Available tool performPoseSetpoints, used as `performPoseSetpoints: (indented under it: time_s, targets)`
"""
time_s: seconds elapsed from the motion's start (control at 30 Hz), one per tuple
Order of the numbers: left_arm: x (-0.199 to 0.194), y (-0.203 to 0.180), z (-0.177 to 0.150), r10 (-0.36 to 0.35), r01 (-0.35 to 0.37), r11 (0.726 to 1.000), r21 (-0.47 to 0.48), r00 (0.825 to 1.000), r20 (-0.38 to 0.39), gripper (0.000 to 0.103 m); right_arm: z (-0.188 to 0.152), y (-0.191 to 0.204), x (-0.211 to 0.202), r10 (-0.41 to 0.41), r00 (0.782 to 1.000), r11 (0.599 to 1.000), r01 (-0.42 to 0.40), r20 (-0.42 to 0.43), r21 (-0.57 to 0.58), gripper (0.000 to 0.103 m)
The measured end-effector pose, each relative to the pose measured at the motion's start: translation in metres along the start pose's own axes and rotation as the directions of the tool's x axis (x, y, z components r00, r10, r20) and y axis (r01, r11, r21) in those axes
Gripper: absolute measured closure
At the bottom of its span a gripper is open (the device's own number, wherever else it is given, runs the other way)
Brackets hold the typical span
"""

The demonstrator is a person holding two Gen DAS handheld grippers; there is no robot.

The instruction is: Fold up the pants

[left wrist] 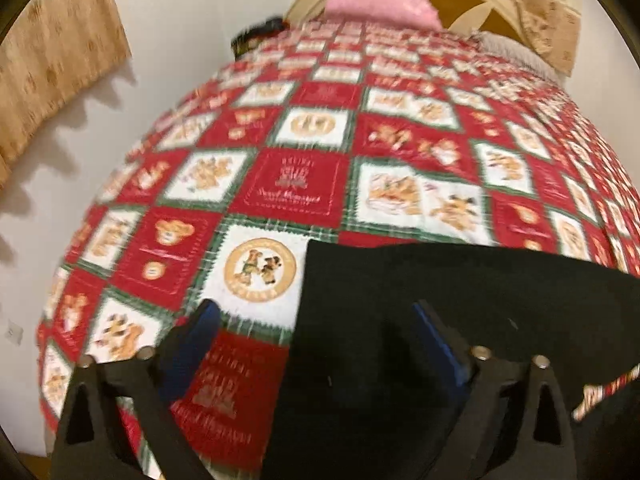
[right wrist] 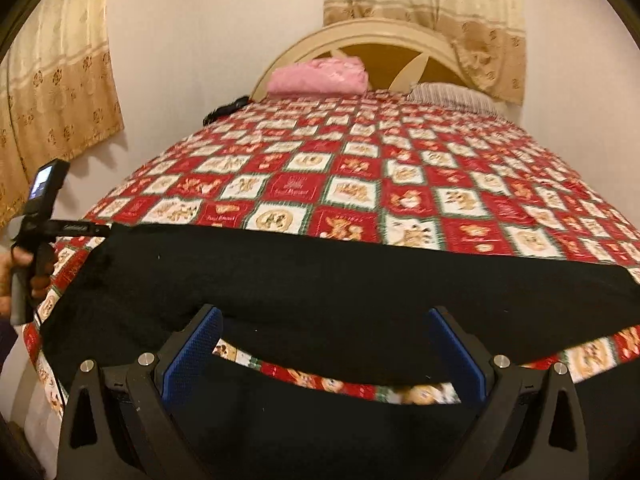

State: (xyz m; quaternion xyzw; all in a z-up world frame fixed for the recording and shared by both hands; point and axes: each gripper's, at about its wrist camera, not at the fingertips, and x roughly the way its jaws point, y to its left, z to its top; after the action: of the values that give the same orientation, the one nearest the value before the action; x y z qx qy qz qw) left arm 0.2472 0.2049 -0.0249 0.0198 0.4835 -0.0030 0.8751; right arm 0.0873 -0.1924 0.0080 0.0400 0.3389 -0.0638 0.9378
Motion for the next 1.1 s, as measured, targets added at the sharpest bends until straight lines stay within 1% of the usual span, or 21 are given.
performPoseSetpoints:
  time_s: [0.07, 0.27, 0.3, 0.33, 0.4, 0.5, 0.57, 0.6, 0.67, 0.7, 0.73, 0.77, 0.8, 0.83, 0.87, 0.9, 0.93, 0.97, 1.0, 1.03, 1.1]
  targets:
    - [0.016, -0.001, 0.003, -0.033, 0.032, 0.999, -0.007, 0.999, -0.037, 0.025, 0.003, 0.003, 0.011, 0.002, 1.0, 1.0, -0.002, -0.019, -0.017, 0.001]
    - [0.04, -0.01, 0.008, -0.059, 0.061, 0.998, 0.024, 0.995, -0.084, 0.024, 0.017, 0.006, 0.034, 0.027, 0.999, 0.994, -0.031, -0.044, -0.103, 0.002]
    - [0.041, -0.009, 0.008, -0.064, 0.066, 0.998, 0.022, 0.995, -0.076, 0.024, 0.022, 0.006, 0.039, 0.03, 0.998, 0.992, -0.036, -0.049, -0.125, 0.003]
    - [0.042, -0.008, 0.009, -0.069, 0.07, 0.997, 0.02, 0.995, -0.069, 0.024, 0.027, 0.005, 0.048, 0.026, 0.998, 0.987, -0.034, -0.052, -0.158, 0.008]
    - [0.042, -0.009, 0.01, -0.069, 0.07, 0.997, 0.019, 0.995, -0.067, 0.024, 0.034, 0.002, 0.063, 0.017, 0.998, 0.98, -0.029, -0.064, -0.199, 0.013]
    - [0.045, -0.007, 0.014, -0.074, 0.075, 0.997, 0.007, 0.995, -0.07, 0.023, 0.05, -0.008, 0.099, 0.04, 0.992, 0.978, -0.064, -0.124, -0.2, 0.014]
    - [0.046, -0.005, 0.016, -0.081, 0.081, 0.997, -0.008, 0.994, -0.074, 0.023, 0.058, -0.014, 0.124, 0.068, 0.983, 0.977, -0.1, -0.172, -0.187, 0.014]
    - [0.047, -0.006, 0.017, -0.079, 0.079, 0.997, -0.007, 0.994, -0.075, 0.023, 0.06, -0.015, 0.137, 0.082, 0.976, 0.976, -0.12, -0.203, -0.18, 0.015]
    - [0.047, -0.008, 0.019, -0.07, 0.071, 0.997, 0.004, 0.995, -0.069, 0.023, 0.061, -0.016, 0.162, 0.11, 0.955, 0.972, -0.162, -0.275, -0.173, 0.02]
    - [0.047, -0.009, 0.019, -0.067, 0.068, 0.998, 0.007, 0.996, -0.063, 0.024, 0.059, -0.014, 0.171, 0.114, 0.944, 0.967, -0.176, -0.308, -0.182, 0.03]
    - [0.047, -0.009, 0.018, -0.067, 0.068, 0.998, 0.012, 0.996, -0.055, 0.025, 0.057, -0.011, 0.179, 0.123, 0.935, 0.96, -0.197, -0.332, -0.198, 0.032]
    - [0.046, -0.01, 0.017, -0.074, 0.075, 0.997, 0.018, 0.996, -0.046, 0.031, 0.057, -0.009, 0.179, 0.134, 0.94, 0.954, -0.207, -0.313, -0.215, 0.034]
    - [0.044, -0.011, 0.016, -0.096, 0.097, 0.995, 0.029, 0.995, -0.033, 0.041, 0.058, -0.007, 0.177, 0.166, 0.935, 0.942, -0.244, -0.314, -0.23, 0.052]
    - [0.043, -0.011, 0.016, -0.116, 0.116, 0.993, 0.036, 0.993, -0.024, 0.047, 0.059, -0.005, 0.175, 0.197, 0.924, 0.931, -0.282, -0.327, -0.234, 0.071]
    - [0.041, -0.011, 0.015, -0.126, 0.126, 0.991, 0.035, 0.992, -0.011, 0.051, 0.06, -0.004, 0.173, 0.204, 0.921, 0.929, -0.289, -0.332, -0.233, 0.082]
    - [0.041, -0.011, 0.016, -0.133, 0.133, 0.991, 0.028, 0.991, -0.013, 0.058, 0.061, -0.002, 0.171, 0.217, 0.914, 0.926, -0.304, -0.344, -0.224, 0.097]
    - [0.04, -0.011, 0.017, -0.148, 0.149, 0.989, 0.022, 0.989, -0.013, 0.062, 0.062, 0.0, 0.167, 0.211, 0.916, 0.926, -0.299, -0.343, -0.229, 0.097]
    - [0.039, -0.012, 0.018, -0.162, 0.162, 0.987, 0.015, 0.987, -0.014, 0.073, 0.064, 0.003, 0.164, 0.202, 0.922, 0.926, -0.289, -0.329, -0.242, 0.097]
    - [0.038, -0.012, 0.021, -0.188, 0.188, 0.982, 0.005, 0.982, -0.02, 0.081, 0.066, 0.004, 0.156, 0.204, 0.929, 0.925, -0.286, -0.31, -0.248, 0.097]
    - [0.036, -0.013, 0.023, -0.199, 0.199, 0.98, -0.003, 0.98, -0.023, 0.082, 0.071, 0.004, 0.146, 0.21, 0.936, 0.928, -0.282, -0.283, -0.243, 0.097]
    - [0.026, -0.016, 0.027, -0.183, 0.183, 0.983, 0.006, 0.983, 0.0, 0.083, 0.083, 0.002, 0.129, 0.225, 0.947, 0.935, -0.275, -0.229, -0.222, 0.097]
